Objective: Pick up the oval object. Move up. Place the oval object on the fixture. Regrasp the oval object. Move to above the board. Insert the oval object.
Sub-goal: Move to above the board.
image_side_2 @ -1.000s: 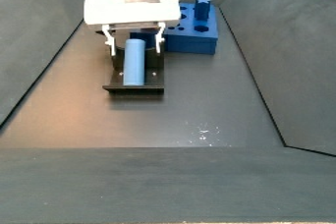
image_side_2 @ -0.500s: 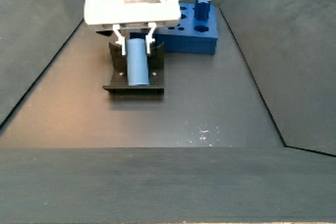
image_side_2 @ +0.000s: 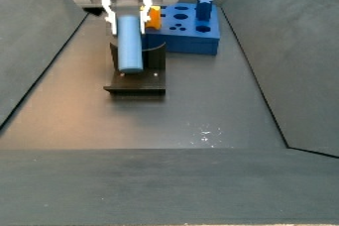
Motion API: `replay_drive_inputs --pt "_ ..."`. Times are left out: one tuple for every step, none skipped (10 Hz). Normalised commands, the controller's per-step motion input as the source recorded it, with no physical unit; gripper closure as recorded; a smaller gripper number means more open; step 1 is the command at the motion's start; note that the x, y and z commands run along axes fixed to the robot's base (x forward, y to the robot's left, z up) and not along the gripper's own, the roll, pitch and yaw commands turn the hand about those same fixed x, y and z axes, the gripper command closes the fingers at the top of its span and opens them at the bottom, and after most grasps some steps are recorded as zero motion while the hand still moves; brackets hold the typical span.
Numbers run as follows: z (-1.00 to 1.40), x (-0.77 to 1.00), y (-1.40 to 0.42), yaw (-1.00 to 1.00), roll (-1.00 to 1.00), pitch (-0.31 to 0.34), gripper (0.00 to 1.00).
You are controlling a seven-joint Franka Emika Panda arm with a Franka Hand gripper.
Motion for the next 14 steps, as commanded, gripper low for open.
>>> replay_drive_inputs --pt "1.00 0.02 0.13 -0.06 -0.07 -0.038 1.00" --pt "1.00 0.02 0.13 -0.07 -0.06 -0.012 1.00" --pt "1.00 0.01 0.12 -0.06 -0.06 0.024 1.00" --pt "1.00 0.01 0.12 -0.06 -0.05 0.042 1.00" --pt "1.00 0.00 0.11 -0.04 -0.05 0.073 1.00" --pt "1.00 0.00 0.10 -0.03 -0.06 0.088 1.00" --pt "1.00 -0.01 0.09 0.00 -0.06 0.100 1.00" --pt "1.00 -0.01 0.08 0.01 -0.06 0.106 1.00" --pt "1.00 -0.01 0.07 0.03 -0.06 0.106 1.00" --pt "1.00 -0.01 0.06 0.04 -0.06 0.111 1.00" --pt "0.83 0.00 0.03 0.06 -0.06 0.112 1.00" --pt "0.66 0.01 0.02 0.07 -0.06 0.122 1.00" --pt "0.48 0.02 0.01 0.07 -0.05 0.124 1.00" --pt "0.31 0.02 0.00 0.08 -0.05 0.127 1.00"
